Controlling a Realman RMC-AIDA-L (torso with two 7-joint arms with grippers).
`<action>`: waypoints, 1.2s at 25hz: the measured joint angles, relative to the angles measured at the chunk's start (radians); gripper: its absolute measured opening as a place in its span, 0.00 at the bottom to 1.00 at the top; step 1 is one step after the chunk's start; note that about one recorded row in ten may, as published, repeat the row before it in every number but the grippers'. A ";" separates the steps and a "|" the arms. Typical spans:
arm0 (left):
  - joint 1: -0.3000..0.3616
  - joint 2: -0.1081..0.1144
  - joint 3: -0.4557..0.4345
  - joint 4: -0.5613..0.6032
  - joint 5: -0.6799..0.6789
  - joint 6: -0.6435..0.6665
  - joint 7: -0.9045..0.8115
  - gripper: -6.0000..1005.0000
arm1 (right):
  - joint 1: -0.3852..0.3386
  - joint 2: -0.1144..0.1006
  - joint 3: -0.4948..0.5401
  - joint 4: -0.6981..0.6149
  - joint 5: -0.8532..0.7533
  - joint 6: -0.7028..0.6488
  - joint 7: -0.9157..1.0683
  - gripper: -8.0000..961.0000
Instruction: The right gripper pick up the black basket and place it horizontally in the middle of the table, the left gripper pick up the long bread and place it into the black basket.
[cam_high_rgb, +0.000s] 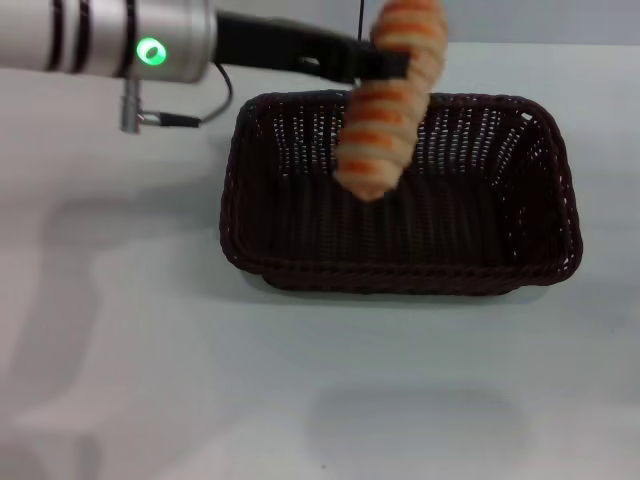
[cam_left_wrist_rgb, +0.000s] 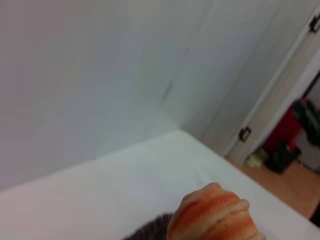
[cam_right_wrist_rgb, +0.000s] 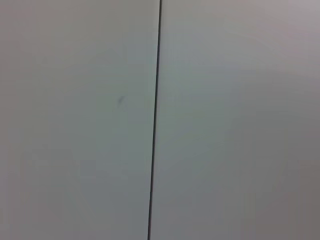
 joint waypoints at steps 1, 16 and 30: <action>-0.008 -0.001 0.034 0.037 -0.002 0.023 0.017 0.33 | 0.001 0.000 0.000 0.000 0.000 0.000 0.000 0.39; 0.016 -0.002 0.069 0.080 -0.002 0.148 0.051 0.59 | -0.010 0.002 0.006 0.002 -0.038 -0.001 0.001 0.39; 0.130 -0.004 0.134 0.158 0.304 0.921 -0.020 0.86 | -0.010 0.002 0.007 -0.002 -0.039 0.002 0.002 0.39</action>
